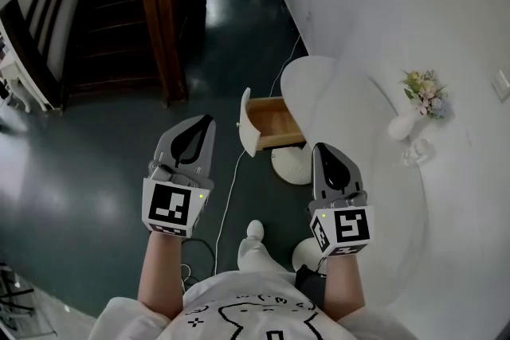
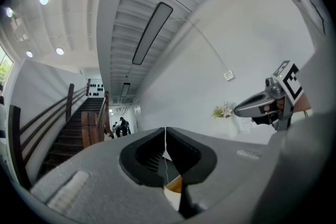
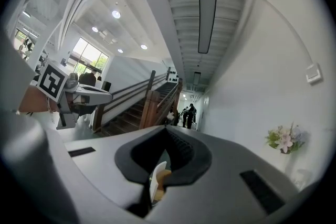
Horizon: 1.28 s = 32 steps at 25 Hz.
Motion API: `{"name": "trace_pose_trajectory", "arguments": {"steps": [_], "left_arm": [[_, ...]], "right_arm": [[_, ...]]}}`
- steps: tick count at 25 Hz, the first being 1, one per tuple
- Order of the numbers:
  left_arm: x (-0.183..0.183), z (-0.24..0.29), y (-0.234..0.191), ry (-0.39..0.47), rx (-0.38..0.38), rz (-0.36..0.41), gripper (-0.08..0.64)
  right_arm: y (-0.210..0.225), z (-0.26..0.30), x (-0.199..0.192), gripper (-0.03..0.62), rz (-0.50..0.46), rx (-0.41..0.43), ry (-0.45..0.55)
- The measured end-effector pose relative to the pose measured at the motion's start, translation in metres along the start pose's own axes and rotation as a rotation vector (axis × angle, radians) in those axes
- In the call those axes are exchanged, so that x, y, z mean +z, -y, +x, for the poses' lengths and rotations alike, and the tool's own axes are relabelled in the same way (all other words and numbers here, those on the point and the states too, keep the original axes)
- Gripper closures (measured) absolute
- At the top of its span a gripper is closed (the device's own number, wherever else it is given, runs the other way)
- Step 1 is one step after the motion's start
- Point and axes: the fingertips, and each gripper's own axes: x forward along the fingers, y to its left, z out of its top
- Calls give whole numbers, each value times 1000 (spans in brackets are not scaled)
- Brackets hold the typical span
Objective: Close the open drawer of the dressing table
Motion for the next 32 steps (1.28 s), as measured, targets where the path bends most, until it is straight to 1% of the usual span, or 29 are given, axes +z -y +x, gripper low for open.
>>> {"name": "trace_pose_trajectory", "arguments": {"steps": [6, 14, 18, 24, 29, 32], "left_arm": [[-18, 78, -13, -25, 10, -15, 541], [-48, 180, -19, -75, 28, -22, 541], [-68, 217, -21, -100, 27, -39, 540], [-109, 245, -22, -159, -2, -74, 541], [-152, 255, -31, -225, -19, -119, 541], [-177, 262, -39, -259, -52, -137, 541]], "right_arm": [[48, 68, -18, 597, -8, 6, -29], [126, 148, -50, 597, 58, -3, -38], [149, 175, -65, 597, 75, 8, -53], [152, 205, -96, 597, 98, 31, -100], [136, 226, -125, 597, 119, 66, -167], [122, 239, -138, 597, 121, 74, -206]]}}
